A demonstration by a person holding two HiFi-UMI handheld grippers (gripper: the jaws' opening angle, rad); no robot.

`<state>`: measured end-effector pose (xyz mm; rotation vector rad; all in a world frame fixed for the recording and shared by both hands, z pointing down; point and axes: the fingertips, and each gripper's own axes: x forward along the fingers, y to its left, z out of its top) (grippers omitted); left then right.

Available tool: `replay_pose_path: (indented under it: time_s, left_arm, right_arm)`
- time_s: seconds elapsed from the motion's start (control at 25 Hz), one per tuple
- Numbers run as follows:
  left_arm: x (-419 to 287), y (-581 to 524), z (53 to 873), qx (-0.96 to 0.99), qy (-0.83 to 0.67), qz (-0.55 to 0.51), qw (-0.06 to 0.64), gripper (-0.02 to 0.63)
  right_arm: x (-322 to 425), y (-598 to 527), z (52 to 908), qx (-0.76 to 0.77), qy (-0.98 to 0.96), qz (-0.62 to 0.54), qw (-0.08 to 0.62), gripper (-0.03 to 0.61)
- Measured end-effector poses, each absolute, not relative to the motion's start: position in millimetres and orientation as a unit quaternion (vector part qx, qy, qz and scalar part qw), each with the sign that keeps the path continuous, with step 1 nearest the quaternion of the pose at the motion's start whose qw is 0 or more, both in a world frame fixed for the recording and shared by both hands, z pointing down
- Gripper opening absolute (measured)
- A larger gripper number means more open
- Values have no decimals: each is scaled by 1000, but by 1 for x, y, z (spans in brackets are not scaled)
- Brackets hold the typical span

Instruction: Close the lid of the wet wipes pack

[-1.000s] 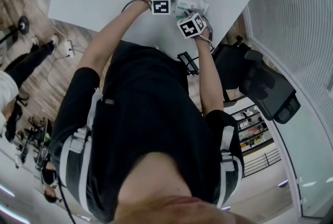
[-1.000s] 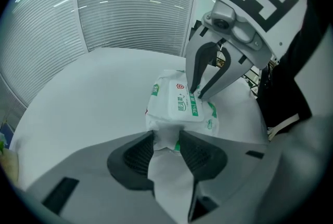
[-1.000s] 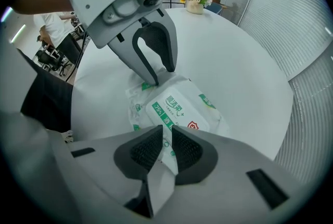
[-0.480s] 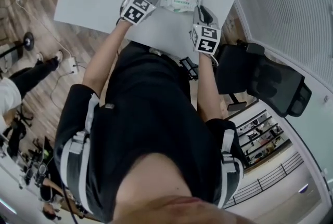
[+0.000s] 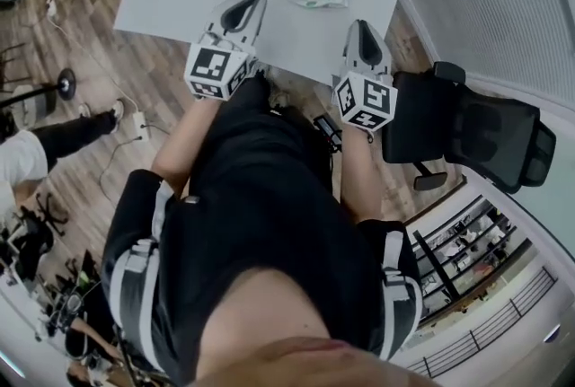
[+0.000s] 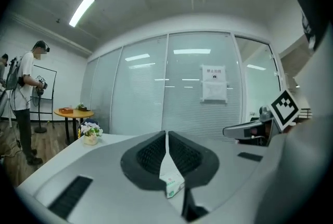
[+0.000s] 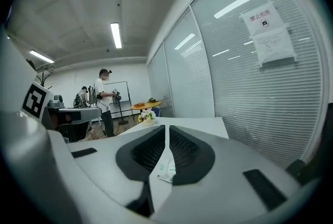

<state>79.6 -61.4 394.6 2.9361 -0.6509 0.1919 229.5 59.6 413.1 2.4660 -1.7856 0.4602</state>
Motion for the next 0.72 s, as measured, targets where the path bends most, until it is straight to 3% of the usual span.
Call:
replay_pose_path:
  time_s: [0.32, 0.72]
  left_arm:
    - [30, -28, 348, 974, -222, 8, 54, 37]
    - [7, -23, 355, 977, -200, -6, 70, 37]
  right_arm:
    - [173, 98, 385, 812, -567, 140, -5, 23]
    - [133, 100, 383, 808, -572, 140, -10, 21]
